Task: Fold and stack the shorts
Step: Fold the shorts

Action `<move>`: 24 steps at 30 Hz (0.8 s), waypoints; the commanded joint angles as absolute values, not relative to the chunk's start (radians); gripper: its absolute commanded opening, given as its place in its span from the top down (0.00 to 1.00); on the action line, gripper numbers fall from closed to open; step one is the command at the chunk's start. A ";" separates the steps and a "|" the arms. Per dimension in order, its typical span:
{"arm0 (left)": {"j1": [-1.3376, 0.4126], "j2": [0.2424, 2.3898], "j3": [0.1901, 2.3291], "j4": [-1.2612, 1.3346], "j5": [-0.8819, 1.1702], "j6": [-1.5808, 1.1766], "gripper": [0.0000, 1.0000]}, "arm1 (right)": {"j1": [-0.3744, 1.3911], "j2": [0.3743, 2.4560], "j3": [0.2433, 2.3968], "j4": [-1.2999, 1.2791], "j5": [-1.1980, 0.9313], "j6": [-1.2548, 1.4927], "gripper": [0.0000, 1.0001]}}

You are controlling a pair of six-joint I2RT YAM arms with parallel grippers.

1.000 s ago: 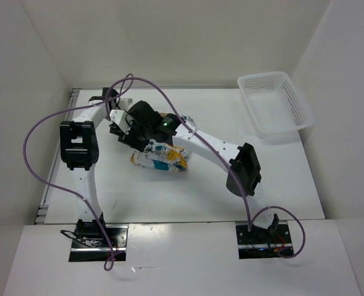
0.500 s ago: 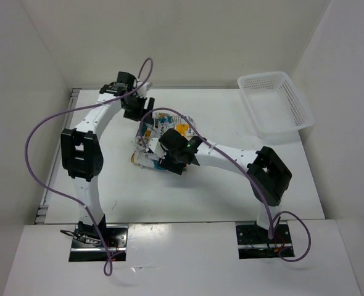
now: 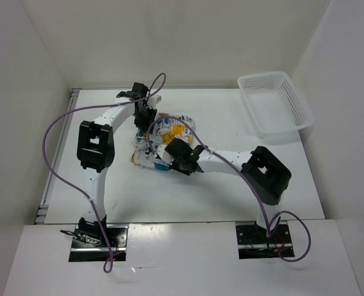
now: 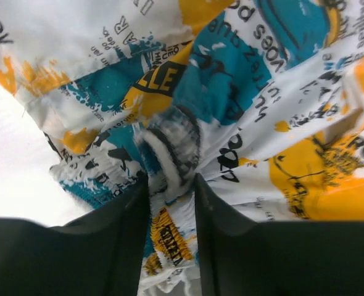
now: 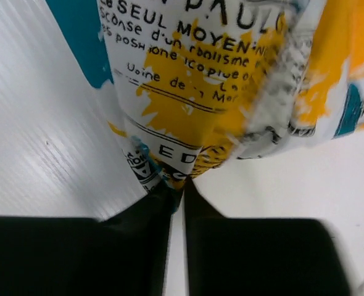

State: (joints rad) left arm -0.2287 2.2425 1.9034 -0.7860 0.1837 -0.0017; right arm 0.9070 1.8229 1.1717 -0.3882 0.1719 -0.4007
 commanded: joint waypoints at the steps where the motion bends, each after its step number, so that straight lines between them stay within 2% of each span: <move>1: -0.219 2.221 1.940 -0.781 0.192 0.000 0.71 | 0.902 1.827 1.129 -0.302 0.242 -0.399 0.92; 2: -0.219 2.221 1.940 -0.781 0.174 0.000 0.79 | 0.902 1.818 1.117 -0.302 0.242 -0.408 0.97; 4: -0.210 2.209 1.940 -0.770 0.152 0.000 0.92 | 0.902 1.807 1.106 -0.302 0.253 -0.417 1.00; 5: -0.196 2.197 1.940 -0.770 0.131 0.000 0.93 | 0.902 1.793 1.094 -0.302 0.253 -0.417 1.00; 13: -0.163 2.177 1.930 -0.742 0.011 0.000 0.92 | 0.902 1.700 1.042 -0.339 0.233 -0.428 1.00; 17: -0.163 2.186 1.939 -0.742 -0.014 0.000 0.84 | 0.902 1.681 1.019 -0.339 0.233 -0.454 1.00; 21: -0.173 2.177 1.902 -0.742 0.064 0.000 0.72 | 0.902 1.663 1.008 -0.365 0.177 -0.454 1.00; 22: -0.173 2.168 1.892 -0.742 0.080 0.000 0.62 | 0.902 1.652 1.018 -0.376 0.134 -0.454 0.93; 23: -0.184 2.158 1.882 -0.742 0.089 0.000 0.56 | 0.902 1.643 1.032 -0.389 0.111 -0.454 0.55; 24: -0.184 2.140 1.872 -0.742 0.089 0.000 0.51 | 0.902 1.643 1.063 -0.415 0.091 -0.454 0.40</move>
